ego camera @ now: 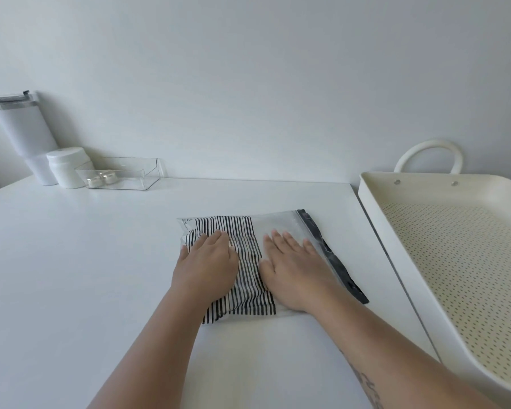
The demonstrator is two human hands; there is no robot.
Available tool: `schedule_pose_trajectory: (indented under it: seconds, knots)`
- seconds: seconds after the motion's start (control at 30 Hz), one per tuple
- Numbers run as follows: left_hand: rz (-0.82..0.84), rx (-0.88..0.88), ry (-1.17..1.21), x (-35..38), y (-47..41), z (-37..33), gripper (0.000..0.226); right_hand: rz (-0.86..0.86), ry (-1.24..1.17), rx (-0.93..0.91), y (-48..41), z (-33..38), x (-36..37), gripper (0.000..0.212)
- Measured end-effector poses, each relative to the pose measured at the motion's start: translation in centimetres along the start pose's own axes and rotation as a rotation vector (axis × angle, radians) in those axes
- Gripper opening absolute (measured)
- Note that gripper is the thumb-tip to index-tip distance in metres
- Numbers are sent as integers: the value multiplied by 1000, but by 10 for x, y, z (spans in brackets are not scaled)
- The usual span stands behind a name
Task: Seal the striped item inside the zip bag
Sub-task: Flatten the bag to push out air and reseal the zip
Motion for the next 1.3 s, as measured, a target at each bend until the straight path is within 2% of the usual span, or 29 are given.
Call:
schedule_pose_trajectory:
  seconds: [0.27,0.3,0.37,0.43,0.57,0.63,0.77,0.9,1.0,1.1,1.2,1.3]
  knots:
    - [27,-4,37,-1,2,-2,52,-40,98,248,-12,-26,-17,62]
    - [14,-6,46,-2,1,-3,50,-69,74,214,-20,-21,-23,60]
    - [-17,3,52,-4,1,-4,45,-96,-33,34,-43,0,-32,57]
    - [-34,19,48,-3,1,-3,44,-39,-134,-125,-63,25,-32,55]
    - [-37,-23,59,-1,-1,2,49,112,-180,-220,-87,43,-12,52]
    - [-34,-65,60,-1,-3,5,50,91,-129,-189,-90,34,-5,54]
    - [-25,-179,111,-3,-3,10,54,42,-7,1,-88,-9,0,62]
    - [-10,-169,128,-5,-4,10,57,-7,63,191,-78,-29,-13,62]
    - [-93,-101,85,-11,-1,8,50,-96,32,88,-63,-17,-26,56]
    - [-166,-45,25,-14,1,-1,46,-86,-115,-83,-37,3,-25,53]
    - [-105,-54,-3,-5,1,-4,49,-27,-202,-126,-14,15,-15,52]
    - [-45,-104,24,1,-1,4,59,1,-77,-77,-2,6,-5,57]
Point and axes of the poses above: each hand's wrist, its own y-axis away from the middle knuckle, its own x-axis out of the palm, z = x × y, the point moved 4 cm from there along -y, towards the middle knuckle, and after that the axes turned 3 degrees about y, right-handed, at the moved point
